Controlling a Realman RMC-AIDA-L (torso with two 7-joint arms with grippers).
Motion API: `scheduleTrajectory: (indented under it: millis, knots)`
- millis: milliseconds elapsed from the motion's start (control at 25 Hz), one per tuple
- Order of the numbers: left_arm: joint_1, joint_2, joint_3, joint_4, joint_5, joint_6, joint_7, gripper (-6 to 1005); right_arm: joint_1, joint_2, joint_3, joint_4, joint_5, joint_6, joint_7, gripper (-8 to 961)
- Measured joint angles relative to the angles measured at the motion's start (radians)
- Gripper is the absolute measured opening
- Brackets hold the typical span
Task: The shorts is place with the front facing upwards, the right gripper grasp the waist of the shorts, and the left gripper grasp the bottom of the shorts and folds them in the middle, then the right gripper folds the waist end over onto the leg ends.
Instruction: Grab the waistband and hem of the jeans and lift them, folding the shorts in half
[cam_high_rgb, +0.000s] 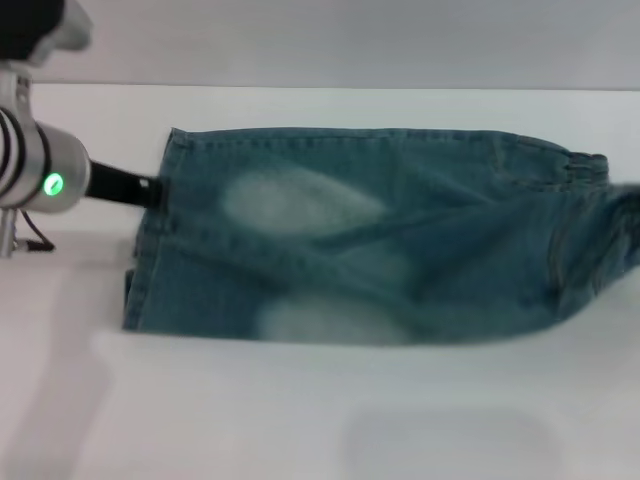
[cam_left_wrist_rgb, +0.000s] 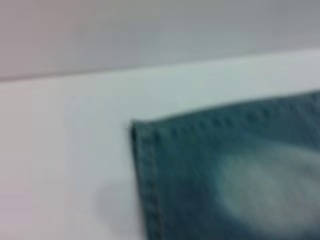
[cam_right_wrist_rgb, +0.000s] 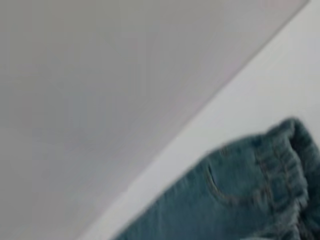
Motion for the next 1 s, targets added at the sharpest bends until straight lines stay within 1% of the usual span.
scheduleTrajectory:
  millis: [120,280,400,520,680,760,1000]
  knots:
    - [-0.004,0.001,-0.031,-0.008,-0.001,0.038,0.012,1,0.026,-0.002,0.041,0.078,0.089,-0.04,-0.035,7]
    - [-0.007,0.0,-0.071,-0.015,-0.002,0.088,0.031,1,0.048,0.0,0.083,0.167,0.168,-0.08,-0.076,7]
    - [-0.009,0.0,-0.081,-0.029,-0.006,0.131,0.032,1,0.057,0.001,0.099,0.283,0.281,-0.127,-0.133,7]
    - [-0.012,0.001,-0.085,-0.05,-0.019,0.176,0.034,1,0.077,-0.003,0.1,0.371,0.362,-0.149,-0.202,7]
    - [-0.029,0.0,-0.092,-0.086,-0.052,0.221,0.054,2,0.104,-0.003,0.115,0.396,0.404,-0.156,-0.235,7]
    - [-0.036,0.0,-0.093,-0.1,-0.068,0.244,0.067,2,0.116,-0.002,0.118,0.422,0.463,-0.157,-0.255,8]
    - [-0.048,0.001,-0.101,-0.122,-0.104,0.29,0.087,2,0.125,-0.005,0.119,0.431,0.536,-0.157,-0.272,9]
